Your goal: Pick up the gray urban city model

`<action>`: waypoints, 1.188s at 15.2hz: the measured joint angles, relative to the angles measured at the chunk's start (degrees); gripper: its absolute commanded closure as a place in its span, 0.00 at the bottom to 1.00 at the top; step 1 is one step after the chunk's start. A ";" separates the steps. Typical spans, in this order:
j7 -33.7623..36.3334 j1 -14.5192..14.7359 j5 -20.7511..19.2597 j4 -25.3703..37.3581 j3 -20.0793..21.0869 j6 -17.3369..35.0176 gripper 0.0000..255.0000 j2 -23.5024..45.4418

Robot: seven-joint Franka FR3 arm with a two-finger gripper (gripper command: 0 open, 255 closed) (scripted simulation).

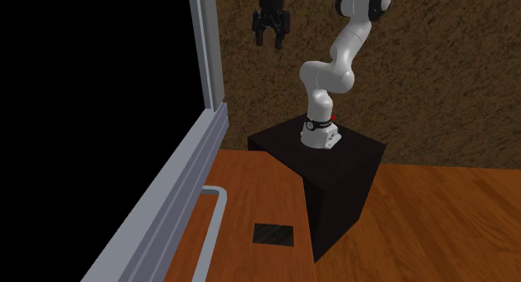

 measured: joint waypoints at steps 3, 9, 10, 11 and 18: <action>0.43 0.34 0.35 -1.43 0.67 1.81 0.00 0.65; 2.81 2.25 2.14 -6.72 4.31 11.01 0.00 5.62; 3.07 2.51 2.34 -7.47 4.80 12.63 0.00 6.69; 3.33 2.77 2.53 -7.72 5.30 14.19 0.00 8.17; 6.18 4.88 3.87 -11.04 9.69 25.73 0.00 17.68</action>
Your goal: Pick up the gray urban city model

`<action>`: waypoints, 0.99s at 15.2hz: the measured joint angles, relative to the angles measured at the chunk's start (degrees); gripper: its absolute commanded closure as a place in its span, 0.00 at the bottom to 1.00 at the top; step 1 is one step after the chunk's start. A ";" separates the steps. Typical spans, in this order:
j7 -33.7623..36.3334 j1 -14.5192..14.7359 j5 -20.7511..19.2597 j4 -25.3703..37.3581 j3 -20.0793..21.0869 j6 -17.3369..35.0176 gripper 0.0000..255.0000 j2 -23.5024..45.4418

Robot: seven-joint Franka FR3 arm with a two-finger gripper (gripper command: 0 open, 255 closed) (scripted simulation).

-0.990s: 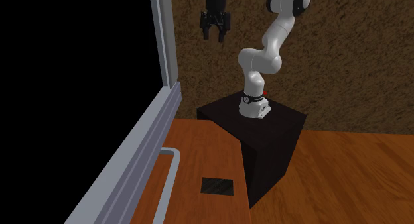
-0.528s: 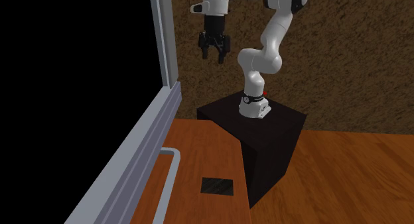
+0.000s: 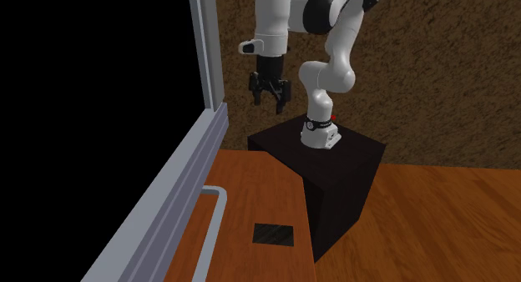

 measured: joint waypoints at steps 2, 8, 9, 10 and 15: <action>0.82 0.43 0.02 0.31 1.17 3.16 0.00 3.80; 3.80 1.46 -1.09 2.13 4.61 12.24 0.00 15.82; 4.32 1.60 -1.44 2.72 5.07 13.27 0.00 17.70; 5.25 1.92 -1.85 3.10 5.77 14.68 0.00 19.74; 8.99 3.06 -5.12 7.06 7.77 19.84 0.00 30.15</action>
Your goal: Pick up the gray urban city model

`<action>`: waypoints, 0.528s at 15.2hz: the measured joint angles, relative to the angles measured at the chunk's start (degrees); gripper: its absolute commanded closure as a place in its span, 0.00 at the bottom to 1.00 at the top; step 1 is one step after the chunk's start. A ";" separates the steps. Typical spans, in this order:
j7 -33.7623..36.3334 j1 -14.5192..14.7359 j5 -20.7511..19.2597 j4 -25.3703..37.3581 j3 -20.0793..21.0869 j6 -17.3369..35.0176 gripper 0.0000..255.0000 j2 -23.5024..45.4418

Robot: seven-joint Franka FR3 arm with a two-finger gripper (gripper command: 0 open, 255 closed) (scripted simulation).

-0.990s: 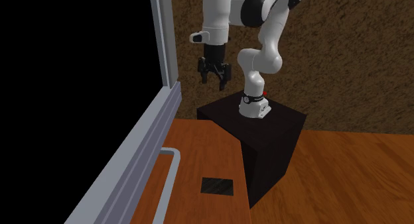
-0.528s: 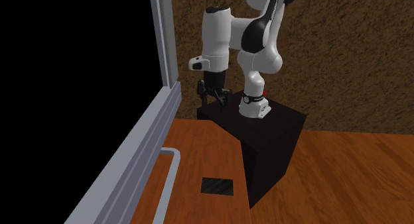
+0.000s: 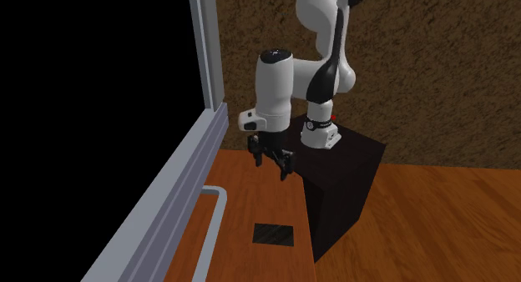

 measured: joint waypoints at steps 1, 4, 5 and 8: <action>0.97 0.36 -0.87 1.03 0.29 0.96 0.00 2.29; 3.50 1.60 -3.64 3.81 0.62 3.84 0.00 8.89; 4.26 2.06 -4.63 5.13 0.56 4.56 0.00 11.26; 6.27 3.66 -7.28 8.47 0.11 6.62 0.00 17.59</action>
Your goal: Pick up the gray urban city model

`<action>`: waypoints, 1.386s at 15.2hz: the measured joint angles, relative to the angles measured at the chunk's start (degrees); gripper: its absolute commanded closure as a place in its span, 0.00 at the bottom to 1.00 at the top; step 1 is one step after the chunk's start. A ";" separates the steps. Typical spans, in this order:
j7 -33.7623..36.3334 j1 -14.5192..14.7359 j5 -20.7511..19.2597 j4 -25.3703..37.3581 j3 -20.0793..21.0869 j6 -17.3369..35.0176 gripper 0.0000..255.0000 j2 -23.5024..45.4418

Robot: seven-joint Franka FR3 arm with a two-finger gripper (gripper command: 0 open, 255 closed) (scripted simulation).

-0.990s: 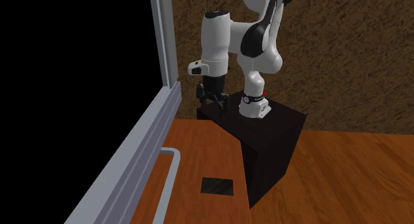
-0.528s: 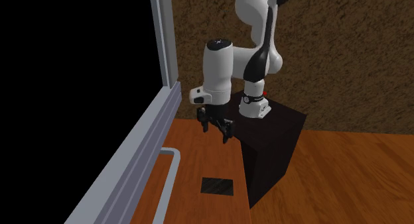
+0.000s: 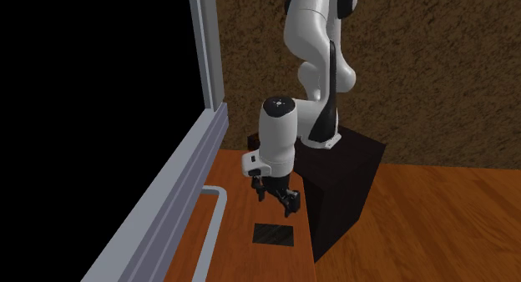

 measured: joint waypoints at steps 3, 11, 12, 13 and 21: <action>1.75 1.73 -1.86 3.44 -0.50 0.98 0.00 5.14; 3.20 2.94 -3.93 4.84 -1.90 4.75 1.00 10.52; 3.23 2.97 -3.96 4.82 -1.92 4.83 1.00 10.58; 3.25 2.98 -3.98 4.82 -1.94 4.88 1.00 10.62; 3.26 3.01 -4.01 4.86 -1.95 4.94 1.00 10.69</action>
